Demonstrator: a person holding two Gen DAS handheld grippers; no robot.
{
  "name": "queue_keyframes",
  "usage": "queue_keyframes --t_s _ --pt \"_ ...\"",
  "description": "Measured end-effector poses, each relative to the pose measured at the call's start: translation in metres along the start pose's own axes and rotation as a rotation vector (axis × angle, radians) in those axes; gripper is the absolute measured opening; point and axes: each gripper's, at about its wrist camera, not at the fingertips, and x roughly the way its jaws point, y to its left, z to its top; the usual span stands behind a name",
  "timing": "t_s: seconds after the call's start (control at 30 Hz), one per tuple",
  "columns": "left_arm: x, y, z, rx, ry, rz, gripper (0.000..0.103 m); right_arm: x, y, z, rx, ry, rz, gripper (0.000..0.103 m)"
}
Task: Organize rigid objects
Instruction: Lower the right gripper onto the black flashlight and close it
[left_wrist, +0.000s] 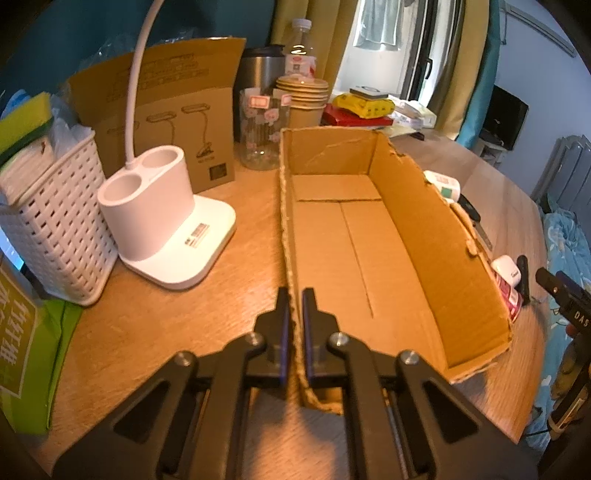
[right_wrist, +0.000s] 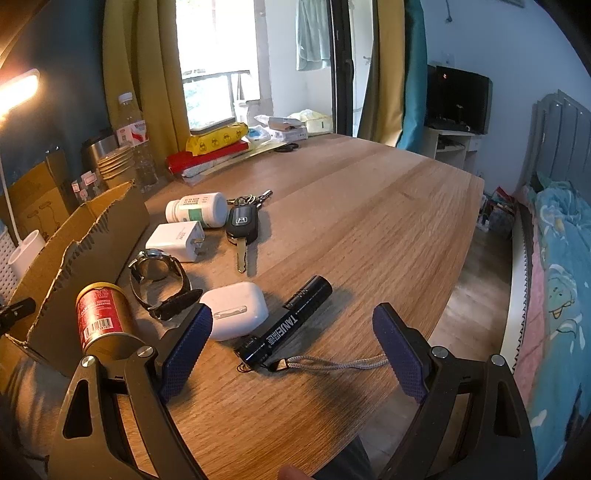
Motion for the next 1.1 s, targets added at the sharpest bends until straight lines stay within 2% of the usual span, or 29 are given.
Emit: queue_keyframes --t_s 0.67,0.9,1.1 --pt "-0.001 0.000 0.000 0.006 0.005 -0.025 0.006 0.027 -0.008 0.002 -0.015 0.029 -0.048 0.090" --pt "0.000 0.000 0.000 0.010 0.003 -0.029 0.006 0.035 -0.003 0.001 -0.035 0.036 -0.065 0.083" --pt "0.000 -0.001 0.000 0.014 0.003 -0.033 0.006 0.037 -0.007 0.001 -0.022 0.051 -0.047 0.075"
